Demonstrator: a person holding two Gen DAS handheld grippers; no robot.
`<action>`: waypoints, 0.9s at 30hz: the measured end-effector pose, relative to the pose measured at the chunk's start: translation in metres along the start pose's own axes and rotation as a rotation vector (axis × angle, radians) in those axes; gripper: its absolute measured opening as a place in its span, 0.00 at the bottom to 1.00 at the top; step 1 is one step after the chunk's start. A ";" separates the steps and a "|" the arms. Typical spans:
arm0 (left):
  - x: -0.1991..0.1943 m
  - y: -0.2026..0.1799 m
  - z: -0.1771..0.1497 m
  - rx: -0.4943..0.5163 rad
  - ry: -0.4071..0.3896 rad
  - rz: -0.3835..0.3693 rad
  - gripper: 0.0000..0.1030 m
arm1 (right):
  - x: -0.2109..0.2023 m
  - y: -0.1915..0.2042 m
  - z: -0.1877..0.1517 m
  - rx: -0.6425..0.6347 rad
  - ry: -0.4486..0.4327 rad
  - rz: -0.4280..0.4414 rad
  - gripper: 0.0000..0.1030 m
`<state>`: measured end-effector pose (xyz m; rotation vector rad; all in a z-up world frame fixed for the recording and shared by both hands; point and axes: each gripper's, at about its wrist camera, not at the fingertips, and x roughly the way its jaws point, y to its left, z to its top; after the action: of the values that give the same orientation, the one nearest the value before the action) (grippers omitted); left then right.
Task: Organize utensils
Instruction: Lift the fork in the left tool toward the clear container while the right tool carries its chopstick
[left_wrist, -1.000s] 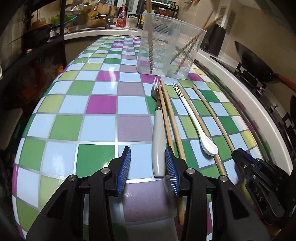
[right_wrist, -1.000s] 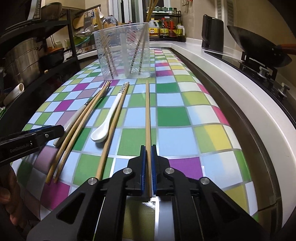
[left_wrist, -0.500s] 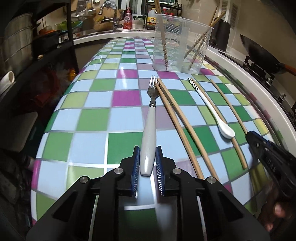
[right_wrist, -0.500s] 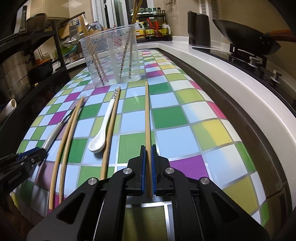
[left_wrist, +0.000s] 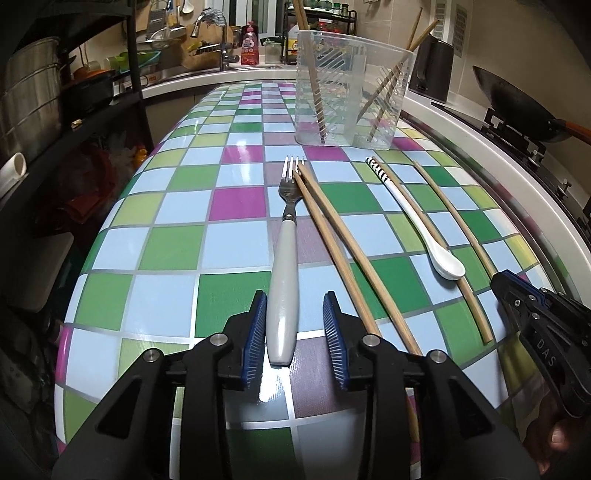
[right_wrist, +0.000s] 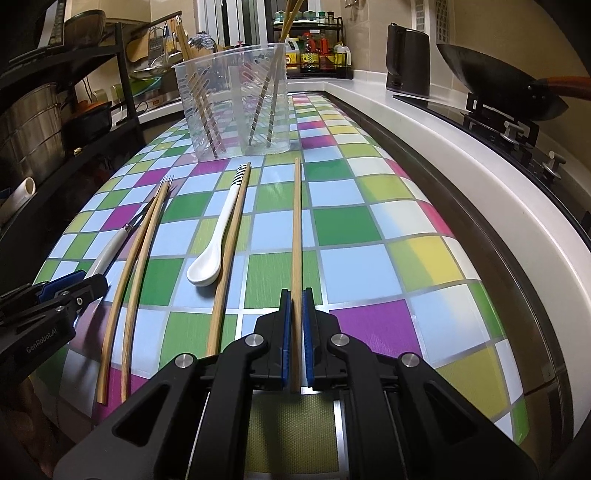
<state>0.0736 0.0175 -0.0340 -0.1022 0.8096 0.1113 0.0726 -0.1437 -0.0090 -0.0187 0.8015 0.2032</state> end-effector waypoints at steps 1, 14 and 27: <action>0.000 0.000 0.000 0.000 -0.003 -0.001 0.31 | 0.000 0.000 0.000 0.001 -0.003 -0.001 0.07; 0.000 -0.008 -0.003 0.043 -0.027 -0.012 0.21 | 0.003 0.001 0.002 0.027 -0.010 -0.033 0.06; 0.001 -0.012 -0.002 0.035 -0.025 -0.023 0.19 | 0.003 0.002 0.002 0.004 -0.011 -0.012 0.06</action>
<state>0.0746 0.0055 -0.0357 -0.0768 0.7847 0.0766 0.0754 -0.1412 -0.0100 -0.0183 0.7909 0.1900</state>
